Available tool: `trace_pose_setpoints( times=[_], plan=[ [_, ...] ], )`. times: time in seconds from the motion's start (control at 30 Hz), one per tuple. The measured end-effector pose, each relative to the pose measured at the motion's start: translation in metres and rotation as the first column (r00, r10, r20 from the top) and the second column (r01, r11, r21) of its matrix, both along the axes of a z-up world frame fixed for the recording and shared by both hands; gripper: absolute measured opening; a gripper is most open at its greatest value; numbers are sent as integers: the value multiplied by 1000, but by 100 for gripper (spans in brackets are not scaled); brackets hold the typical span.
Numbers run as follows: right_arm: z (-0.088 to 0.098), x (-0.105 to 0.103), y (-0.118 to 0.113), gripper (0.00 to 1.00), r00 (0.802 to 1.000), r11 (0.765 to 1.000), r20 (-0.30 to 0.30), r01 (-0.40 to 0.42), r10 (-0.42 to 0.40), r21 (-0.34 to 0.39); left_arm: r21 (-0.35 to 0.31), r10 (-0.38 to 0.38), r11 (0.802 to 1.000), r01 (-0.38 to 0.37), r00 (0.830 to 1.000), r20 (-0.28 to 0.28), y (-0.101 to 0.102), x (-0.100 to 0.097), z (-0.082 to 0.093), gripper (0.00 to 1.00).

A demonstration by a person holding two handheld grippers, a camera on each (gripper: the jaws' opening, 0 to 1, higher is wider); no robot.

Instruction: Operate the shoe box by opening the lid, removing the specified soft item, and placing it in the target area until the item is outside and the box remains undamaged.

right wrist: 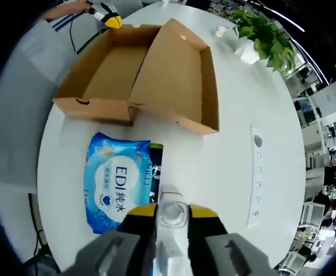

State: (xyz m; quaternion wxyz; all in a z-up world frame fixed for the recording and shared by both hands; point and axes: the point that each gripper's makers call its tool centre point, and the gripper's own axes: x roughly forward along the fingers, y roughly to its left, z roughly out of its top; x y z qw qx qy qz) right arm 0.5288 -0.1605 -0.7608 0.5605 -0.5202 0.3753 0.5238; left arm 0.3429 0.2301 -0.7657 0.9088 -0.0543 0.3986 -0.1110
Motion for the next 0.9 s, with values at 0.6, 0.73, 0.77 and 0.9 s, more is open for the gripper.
trace_pose_setpoints(
  times=[0.6, 0.73, 0.77, 0.9],
  plan=[
    [2, 6, 0, 17, 1000, 1000, -27, 6, -6, -15, -20, 22, 1000, -22, 1000, -10, 6, 4, -5, 0],
    [3, 8, 0, 17, 1000, 1000, -22, 12, -12, -11, -22, 25, 999, -25, 1000, -10, 5, 4, -5, 0],
    [3, 8, 0, 17, 1000, 1000, -24, 19, -19, -7, -22, 25, 999, -25, 1000, -10, 5, 4, -5, 0],
    [2, 9, 1, 18, 999, 999, -25, 37, -37, -2, -27, 27, 999, -27, 1000, -12, 6, 4, -6, 0]
  ],
)
